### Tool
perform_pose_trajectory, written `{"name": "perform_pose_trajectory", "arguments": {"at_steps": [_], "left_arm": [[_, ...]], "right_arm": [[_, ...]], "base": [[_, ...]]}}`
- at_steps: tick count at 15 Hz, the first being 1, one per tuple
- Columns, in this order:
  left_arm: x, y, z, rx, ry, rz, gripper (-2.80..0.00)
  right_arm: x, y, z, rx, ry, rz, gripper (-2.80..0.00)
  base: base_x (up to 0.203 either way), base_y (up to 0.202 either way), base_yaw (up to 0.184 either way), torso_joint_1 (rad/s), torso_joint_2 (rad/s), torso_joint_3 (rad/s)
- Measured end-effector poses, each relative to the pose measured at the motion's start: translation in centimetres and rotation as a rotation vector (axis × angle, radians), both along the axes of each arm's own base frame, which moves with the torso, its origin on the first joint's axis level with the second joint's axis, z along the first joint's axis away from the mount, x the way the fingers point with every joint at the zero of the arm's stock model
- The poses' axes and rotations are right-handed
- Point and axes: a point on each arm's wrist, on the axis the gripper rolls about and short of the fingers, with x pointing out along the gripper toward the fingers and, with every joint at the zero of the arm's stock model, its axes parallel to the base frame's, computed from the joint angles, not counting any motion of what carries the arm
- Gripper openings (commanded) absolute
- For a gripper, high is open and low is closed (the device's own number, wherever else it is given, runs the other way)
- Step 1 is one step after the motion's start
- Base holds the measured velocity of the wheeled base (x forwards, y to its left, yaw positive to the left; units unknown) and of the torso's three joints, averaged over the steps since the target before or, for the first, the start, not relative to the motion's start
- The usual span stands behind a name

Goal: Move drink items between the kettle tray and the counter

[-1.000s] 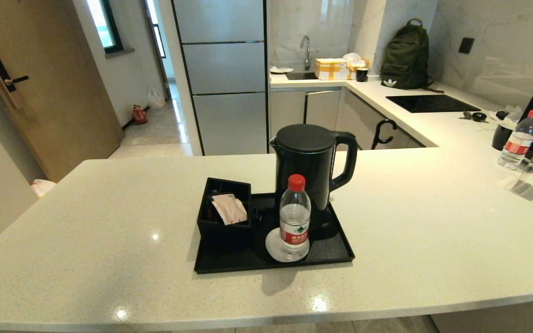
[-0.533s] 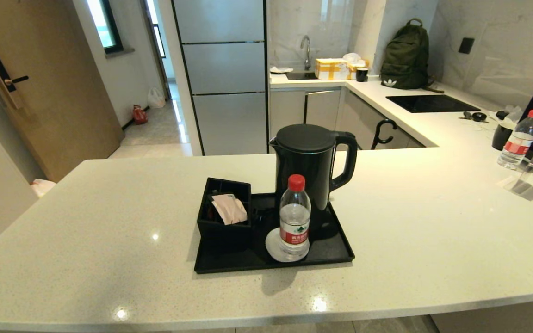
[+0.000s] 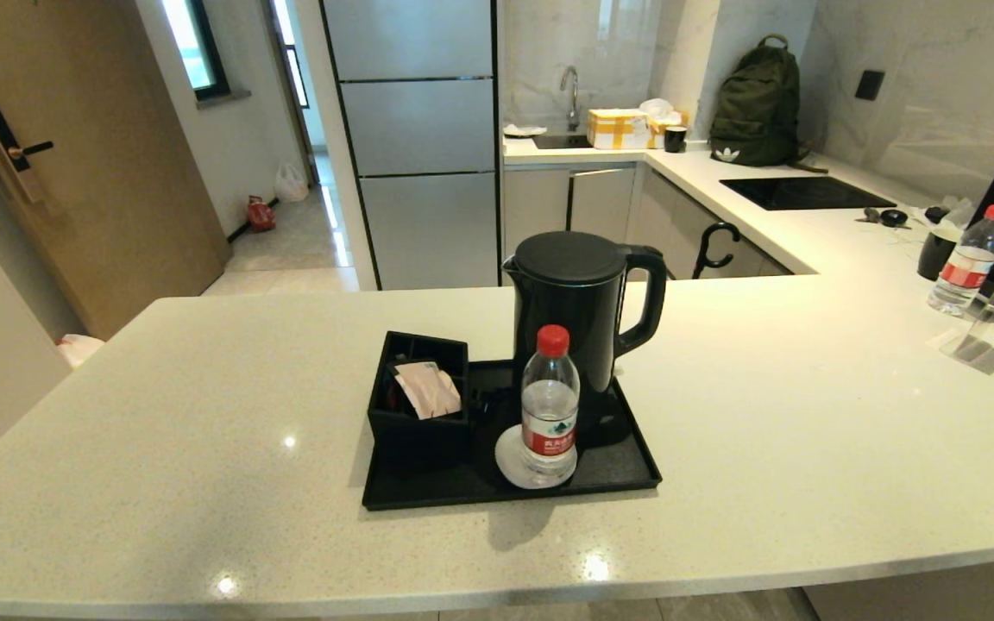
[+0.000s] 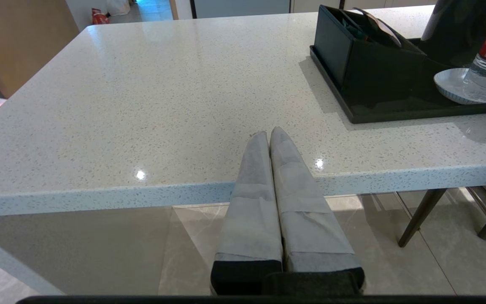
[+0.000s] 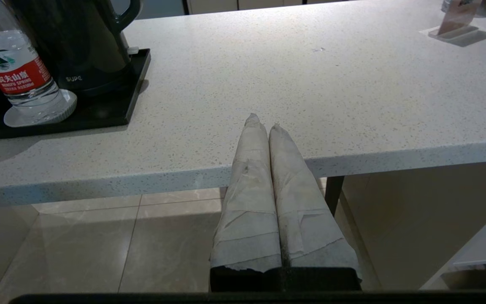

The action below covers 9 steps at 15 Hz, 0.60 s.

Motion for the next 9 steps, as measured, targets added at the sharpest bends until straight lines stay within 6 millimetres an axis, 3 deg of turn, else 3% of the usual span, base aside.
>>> {"name": "perform_pose_trajectory", "arguments": {"at_steps": [9], "left_arm": [[0.0,0.0,0.0,0.0,0.0,0.0,-2.8]], "right_arm": [[0.0,0.0,0.0,0.0,0.0,0.0,-2.8]], "base": [[0.0,0.0,0.0,0.0,0.0,0.0]]}}
